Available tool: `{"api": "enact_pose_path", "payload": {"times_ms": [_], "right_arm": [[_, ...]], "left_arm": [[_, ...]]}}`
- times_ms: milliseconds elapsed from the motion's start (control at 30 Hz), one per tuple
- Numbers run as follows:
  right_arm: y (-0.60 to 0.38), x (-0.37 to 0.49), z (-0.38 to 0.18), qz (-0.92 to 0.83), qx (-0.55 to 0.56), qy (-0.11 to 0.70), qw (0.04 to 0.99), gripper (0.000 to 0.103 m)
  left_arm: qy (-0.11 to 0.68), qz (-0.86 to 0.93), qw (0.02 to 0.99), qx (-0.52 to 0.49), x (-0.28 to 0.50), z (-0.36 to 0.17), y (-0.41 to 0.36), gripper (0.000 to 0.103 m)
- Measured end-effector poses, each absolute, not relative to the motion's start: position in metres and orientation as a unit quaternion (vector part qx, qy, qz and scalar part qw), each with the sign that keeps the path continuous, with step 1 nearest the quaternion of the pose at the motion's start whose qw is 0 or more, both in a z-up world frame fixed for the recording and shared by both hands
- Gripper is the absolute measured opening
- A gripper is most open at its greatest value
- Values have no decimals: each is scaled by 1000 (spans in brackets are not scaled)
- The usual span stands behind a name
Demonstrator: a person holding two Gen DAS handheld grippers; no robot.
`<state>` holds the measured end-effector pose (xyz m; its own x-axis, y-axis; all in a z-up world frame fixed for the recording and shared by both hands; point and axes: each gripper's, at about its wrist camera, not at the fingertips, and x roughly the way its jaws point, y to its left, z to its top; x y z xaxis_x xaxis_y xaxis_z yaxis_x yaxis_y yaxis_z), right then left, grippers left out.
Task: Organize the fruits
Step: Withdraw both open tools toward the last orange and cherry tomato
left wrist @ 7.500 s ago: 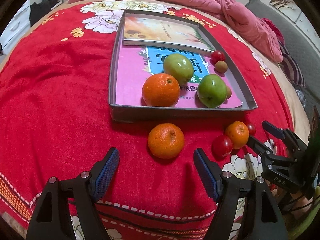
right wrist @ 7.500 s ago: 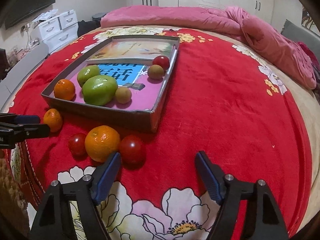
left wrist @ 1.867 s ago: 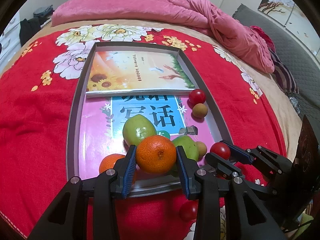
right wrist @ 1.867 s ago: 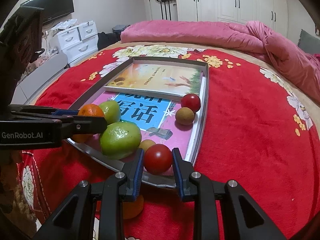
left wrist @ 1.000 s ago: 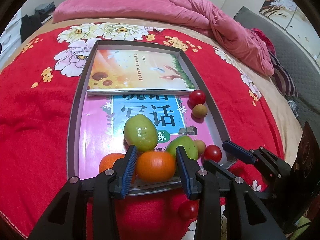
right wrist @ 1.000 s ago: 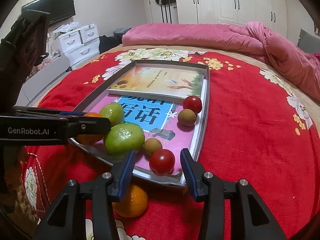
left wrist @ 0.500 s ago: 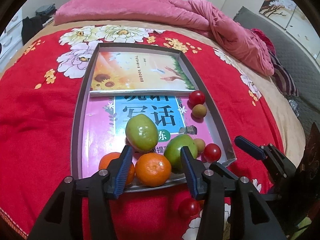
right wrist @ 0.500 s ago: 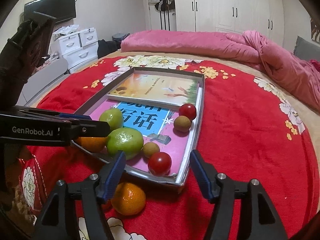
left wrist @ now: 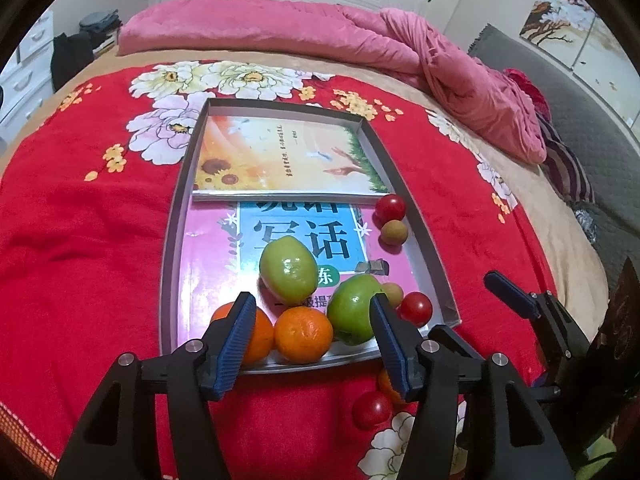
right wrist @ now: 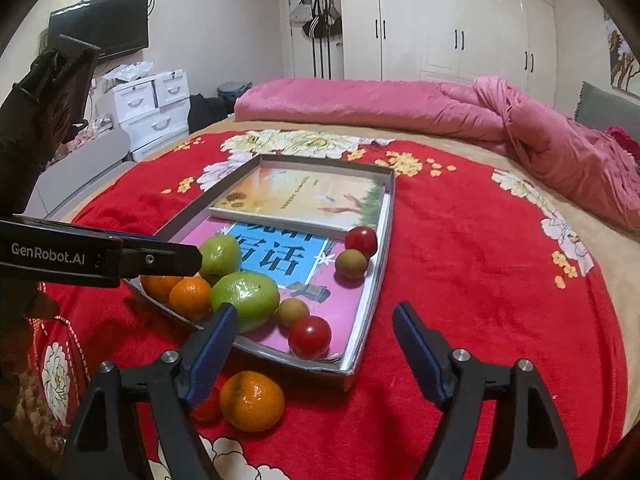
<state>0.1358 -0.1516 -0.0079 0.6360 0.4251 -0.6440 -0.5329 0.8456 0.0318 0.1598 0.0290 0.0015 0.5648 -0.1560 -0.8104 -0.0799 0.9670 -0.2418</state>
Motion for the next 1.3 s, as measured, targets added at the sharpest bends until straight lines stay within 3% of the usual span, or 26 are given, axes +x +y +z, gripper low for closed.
{"api": "enact_pose_path", "payload": {"times_ms": [67, 100, 133, 167, 567, 1300], "right_arm": [[-154, 135, -5, 265, -77, 328, 903, 82], [-155, 134, -3, 264, -74, 325, 905, 83], [-156, 134, -2, 263, -73, 323, 906, 85], [-157, 133, -1, 261, -71, 321, 908, 86], [-173, 129, 11, 246, -41, 309, 918, 94], [-179, 109, 9, 262, -48, 340, 902, 95]], "left_arm": [[464, -22, 877, -127, 158, 4, 29, 62], [463, -23, 877, -128, 157, 5, 29, 66], [462, -24, 877, -129, 156, 7, 29, 75], [459, -26, 879, -131, 155, 9, 29, 76], [444, -22, 887, -125, 145, 26, 28, 76], [460, -40, 881, -100, 120, 22, 23, 76]]}}
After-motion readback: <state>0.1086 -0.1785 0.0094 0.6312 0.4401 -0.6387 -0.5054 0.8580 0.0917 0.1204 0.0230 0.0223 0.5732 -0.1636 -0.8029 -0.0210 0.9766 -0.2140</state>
